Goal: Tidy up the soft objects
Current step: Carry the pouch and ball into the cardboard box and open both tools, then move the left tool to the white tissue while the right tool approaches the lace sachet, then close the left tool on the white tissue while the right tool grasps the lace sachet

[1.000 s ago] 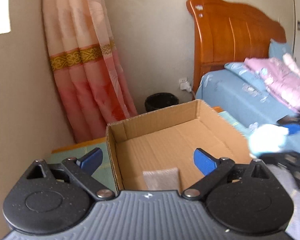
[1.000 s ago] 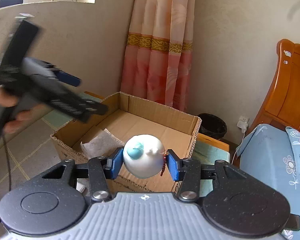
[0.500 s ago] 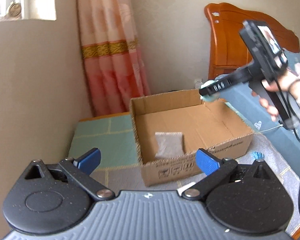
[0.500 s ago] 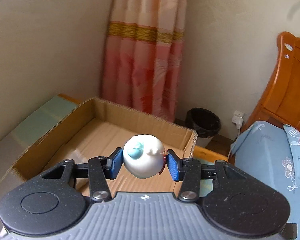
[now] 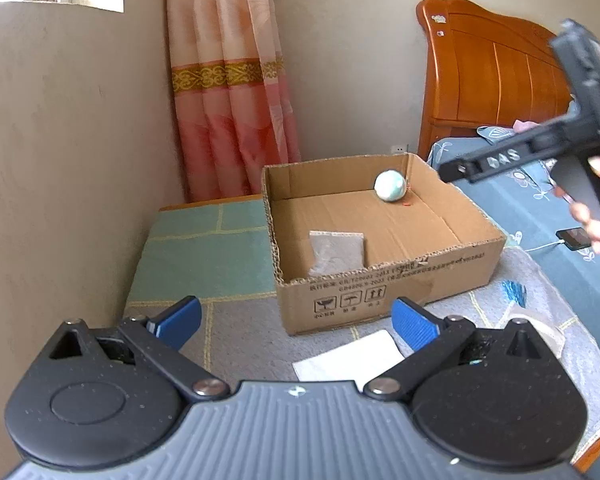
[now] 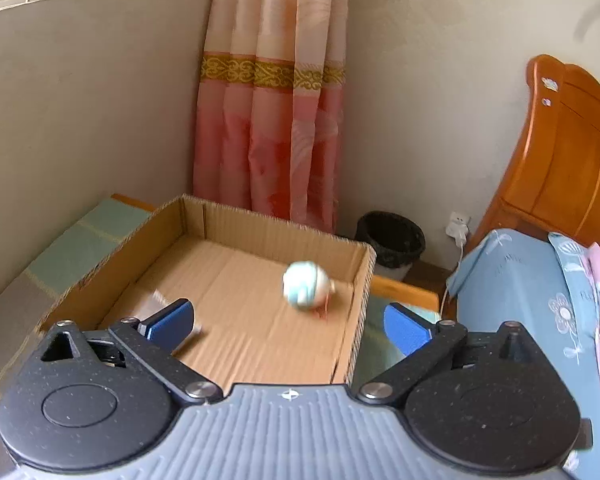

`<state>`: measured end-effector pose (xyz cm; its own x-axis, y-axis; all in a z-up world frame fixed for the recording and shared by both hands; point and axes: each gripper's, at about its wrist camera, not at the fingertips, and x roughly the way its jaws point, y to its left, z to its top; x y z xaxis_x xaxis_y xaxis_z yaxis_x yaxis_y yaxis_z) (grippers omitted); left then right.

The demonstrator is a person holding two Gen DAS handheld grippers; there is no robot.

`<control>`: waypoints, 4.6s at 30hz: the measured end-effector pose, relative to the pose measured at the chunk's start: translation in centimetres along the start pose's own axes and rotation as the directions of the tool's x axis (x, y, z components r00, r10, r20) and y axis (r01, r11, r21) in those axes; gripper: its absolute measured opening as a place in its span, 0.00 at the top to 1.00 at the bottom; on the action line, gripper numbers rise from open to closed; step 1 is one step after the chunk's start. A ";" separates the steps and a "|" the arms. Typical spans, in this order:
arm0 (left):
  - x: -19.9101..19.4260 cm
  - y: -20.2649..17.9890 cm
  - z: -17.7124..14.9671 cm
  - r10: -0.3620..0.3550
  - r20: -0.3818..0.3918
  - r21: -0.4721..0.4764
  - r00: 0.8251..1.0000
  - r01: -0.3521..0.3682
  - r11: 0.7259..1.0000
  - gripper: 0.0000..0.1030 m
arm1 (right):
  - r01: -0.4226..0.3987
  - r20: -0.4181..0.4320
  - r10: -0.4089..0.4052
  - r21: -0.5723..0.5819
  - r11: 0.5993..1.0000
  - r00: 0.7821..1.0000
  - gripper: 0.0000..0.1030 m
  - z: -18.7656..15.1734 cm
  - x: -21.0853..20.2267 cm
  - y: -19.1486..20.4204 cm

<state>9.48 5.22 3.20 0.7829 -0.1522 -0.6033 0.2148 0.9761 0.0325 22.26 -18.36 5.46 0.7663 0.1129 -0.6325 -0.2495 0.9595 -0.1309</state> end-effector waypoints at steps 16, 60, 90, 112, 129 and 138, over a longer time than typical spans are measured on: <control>0.7 -2.2 -2.9 0.018 -0.049 0.046 0.999 -0.016 0.999 0.00 | 0.045 -0.166 -0.034 0.064 0.997 0.986 0.00 -12.2 -3.2 -0.5; 7.7 -0.5 -6.5 0.037 -0.350 -0.054 0.936 -0.059 0.997 0.00 | 0.009 -0.168 0.012 0.121 0.993 0.986 0.00 -17.4 -3.1 -1.2; 8.0 -0.7 -6.5 -0.026 -0.324 0.016 0.946 0.033 0.999 0.00 | -0.063 -0.186 0.093 0.162 0.985 0.978 0.43 -18.1 -2.6 -1.5; 6.7 -0.2 -5.3 -0.043 -0.292 0.024 0.956 0.052 0.998 0.54 | -0.086 -0.160 0.112 0.161 0.983 0.981 0.60 -18.1 -3.3 -1.8; 6.7 0.8 -6.0 -0.023 -0.282 0.010 0.959 0.027 1.000 0.35 | -0.059 -0.126 0.076 0.133 0.989 0.989 0.64 -17.3 -5.3 -1.4; 6.9 0.8 -6.6 -0.025 -0.299 0.007 0.954 0.029 1.000 0.31 | -0.051 -0.124 0.067 0.128 0.990 0.990 0.64 -17.1 -5.5 -1.3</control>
<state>11.22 6.00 -6.17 0.5670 -0.1238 -0.8143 0.2413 0.9702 0.0205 8.22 -24.68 -3.97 0.6685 0.1444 -0.7296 -0.2107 0.9776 0.0004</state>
